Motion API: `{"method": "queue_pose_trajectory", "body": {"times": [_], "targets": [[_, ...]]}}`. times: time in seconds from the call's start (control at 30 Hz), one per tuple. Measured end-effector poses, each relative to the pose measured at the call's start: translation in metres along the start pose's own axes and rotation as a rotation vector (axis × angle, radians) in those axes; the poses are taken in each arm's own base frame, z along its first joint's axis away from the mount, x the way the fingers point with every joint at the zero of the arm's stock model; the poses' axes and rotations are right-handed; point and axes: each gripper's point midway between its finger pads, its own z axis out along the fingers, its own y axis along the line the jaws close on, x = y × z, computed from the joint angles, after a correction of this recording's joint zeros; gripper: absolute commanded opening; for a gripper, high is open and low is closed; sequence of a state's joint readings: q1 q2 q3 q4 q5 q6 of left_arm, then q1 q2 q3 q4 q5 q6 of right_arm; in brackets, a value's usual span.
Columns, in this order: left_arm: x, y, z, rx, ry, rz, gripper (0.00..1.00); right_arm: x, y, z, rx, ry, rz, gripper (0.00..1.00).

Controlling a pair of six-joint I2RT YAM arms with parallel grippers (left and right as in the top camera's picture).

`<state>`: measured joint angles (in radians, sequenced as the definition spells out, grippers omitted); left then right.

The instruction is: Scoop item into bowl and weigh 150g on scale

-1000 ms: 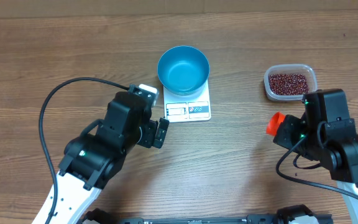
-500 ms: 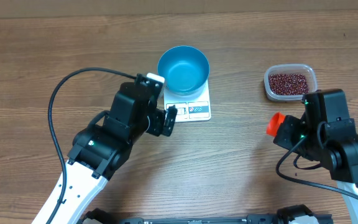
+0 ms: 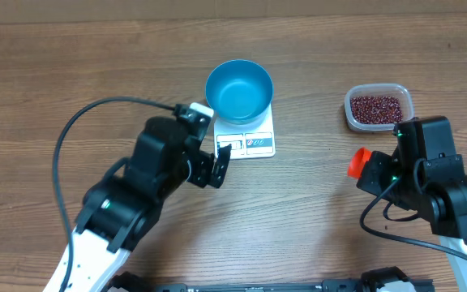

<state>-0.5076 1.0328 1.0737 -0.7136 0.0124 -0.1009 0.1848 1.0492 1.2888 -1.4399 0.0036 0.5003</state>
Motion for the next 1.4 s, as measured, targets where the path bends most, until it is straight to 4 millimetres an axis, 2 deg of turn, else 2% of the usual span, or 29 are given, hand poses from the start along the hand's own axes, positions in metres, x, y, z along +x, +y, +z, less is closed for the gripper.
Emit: {"method": "queue_pose_trajectory", "body": {"times": [0.17,0.6,1.4], "targets": [[-0.005,0.0,-0.011,0.003,-0.039,0.004,1.0,-0.002,0.001,0.0,-0.006,-0.009,0.0,0.04],[0.015,0.002,0.018,-0.009,0.08,0.003,1.0,-0.001,0.001,0.0,-0.004,-0.006,0.0,0.04],[0.016,0.003,0.019,-0.014,0.082,0.003,1.0,-0.002,0.001,0.0,-0.006,-0.009,-0.004,0.04]]}}
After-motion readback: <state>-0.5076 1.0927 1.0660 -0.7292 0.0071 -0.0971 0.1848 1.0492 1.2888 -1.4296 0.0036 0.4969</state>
